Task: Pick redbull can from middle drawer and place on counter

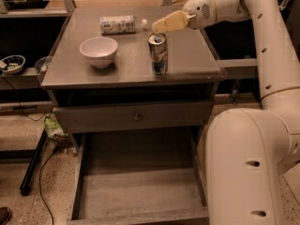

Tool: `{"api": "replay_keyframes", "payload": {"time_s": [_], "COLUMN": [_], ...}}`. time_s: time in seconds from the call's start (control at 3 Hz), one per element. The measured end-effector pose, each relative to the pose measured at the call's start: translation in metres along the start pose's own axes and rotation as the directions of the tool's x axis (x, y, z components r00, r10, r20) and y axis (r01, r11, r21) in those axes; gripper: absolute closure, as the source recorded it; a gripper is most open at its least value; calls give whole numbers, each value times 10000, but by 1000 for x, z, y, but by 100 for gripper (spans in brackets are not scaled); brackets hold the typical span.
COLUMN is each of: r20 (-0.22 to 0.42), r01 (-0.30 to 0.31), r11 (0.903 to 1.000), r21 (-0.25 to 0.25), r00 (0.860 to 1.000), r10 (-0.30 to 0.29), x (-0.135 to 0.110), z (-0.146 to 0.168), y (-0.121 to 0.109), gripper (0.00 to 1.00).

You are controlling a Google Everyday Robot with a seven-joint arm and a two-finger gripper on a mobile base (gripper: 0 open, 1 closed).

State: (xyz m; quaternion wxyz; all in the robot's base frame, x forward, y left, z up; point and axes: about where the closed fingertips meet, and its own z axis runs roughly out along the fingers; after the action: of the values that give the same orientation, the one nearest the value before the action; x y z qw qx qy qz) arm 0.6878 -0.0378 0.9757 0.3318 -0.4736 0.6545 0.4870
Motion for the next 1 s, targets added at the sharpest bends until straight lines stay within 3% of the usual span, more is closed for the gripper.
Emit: {"api": "replay_keyframes", "payload": {"time_s": [1.0], "r20": [345], "r01": [-294], "r11": [9951], "r21": [-946], "r00": [9989], "r10": [328], "x": [8], "z": [19], "y": [-3], "gripper": [100]}}
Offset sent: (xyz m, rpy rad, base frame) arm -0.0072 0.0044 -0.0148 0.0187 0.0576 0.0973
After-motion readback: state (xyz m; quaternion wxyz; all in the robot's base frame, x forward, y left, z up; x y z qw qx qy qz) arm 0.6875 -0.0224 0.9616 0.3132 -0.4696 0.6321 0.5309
